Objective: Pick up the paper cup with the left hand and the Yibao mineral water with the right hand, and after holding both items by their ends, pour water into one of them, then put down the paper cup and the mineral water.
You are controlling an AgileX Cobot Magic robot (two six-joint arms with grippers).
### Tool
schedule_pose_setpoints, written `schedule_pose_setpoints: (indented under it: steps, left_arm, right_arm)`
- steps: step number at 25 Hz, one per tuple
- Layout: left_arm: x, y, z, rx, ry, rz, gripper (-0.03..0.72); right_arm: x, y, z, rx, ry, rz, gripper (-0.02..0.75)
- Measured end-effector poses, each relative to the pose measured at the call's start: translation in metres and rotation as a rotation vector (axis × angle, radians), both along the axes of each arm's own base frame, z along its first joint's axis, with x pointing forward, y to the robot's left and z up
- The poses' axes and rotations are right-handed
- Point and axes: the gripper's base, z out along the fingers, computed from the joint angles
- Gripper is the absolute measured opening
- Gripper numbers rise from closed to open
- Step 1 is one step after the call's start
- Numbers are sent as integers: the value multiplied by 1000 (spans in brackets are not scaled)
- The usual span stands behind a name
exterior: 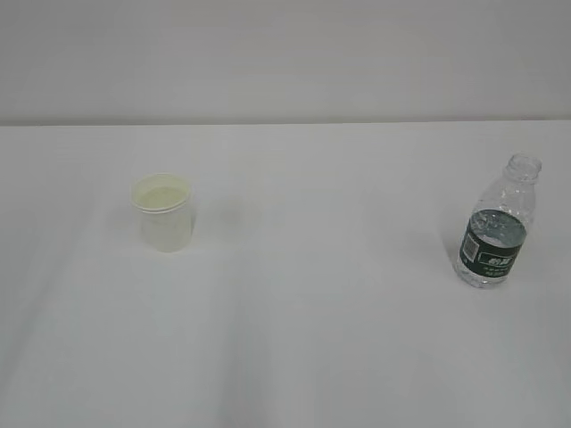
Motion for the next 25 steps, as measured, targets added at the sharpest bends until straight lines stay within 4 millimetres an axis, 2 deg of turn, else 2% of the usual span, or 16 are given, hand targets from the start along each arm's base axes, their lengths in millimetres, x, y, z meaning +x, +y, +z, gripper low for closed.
schedule_pose_setpoints:
  steps: [22,25]
  left_arm:
    - [0,2,0,5,-13,23,253]
    - [1,3,0,20,-21,36,275]
  right_arm:
    - [0,-1,0,-4,0,-6,571]
    - [0,-1,0,-4,0,-6,571]
